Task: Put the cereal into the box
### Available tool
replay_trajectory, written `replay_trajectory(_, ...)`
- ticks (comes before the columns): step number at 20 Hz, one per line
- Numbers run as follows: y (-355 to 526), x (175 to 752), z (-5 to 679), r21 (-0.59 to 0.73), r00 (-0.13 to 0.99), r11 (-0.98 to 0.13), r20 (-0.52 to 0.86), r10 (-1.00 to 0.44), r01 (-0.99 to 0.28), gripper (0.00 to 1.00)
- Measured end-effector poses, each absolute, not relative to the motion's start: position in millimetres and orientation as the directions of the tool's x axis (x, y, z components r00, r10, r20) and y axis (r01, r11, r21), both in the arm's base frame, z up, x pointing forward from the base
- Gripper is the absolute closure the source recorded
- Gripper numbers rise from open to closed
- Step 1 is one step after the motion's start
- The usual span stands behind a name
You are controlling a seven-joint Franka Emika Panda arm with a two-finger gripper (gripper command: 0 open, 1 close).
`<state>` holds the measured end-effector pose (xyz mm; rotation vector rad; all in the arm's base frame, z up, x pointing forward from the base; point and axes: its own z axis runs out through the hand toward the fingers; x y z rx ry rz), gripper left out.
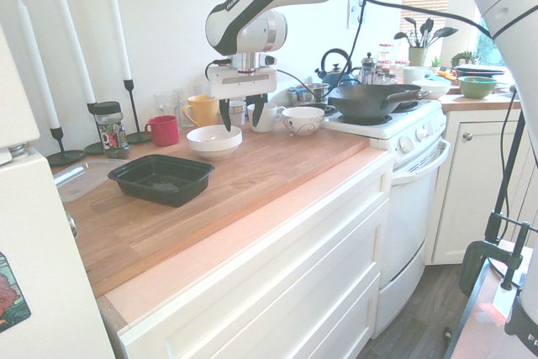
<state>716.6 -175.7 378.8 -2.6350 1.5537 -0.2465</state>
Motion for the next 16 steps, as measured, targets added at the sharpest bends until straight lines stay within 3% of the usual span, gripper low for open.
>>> replay_trajectory(15, -188, 725, 325, -0.141, 0.433, -0.429, 0.003, -0.901, -0.892, 0.0)
replay_trajectory(16, -185, 726, 324, -0.145, 0.435, -0.43, -0.004, -0.901, -0.891, 1.0)
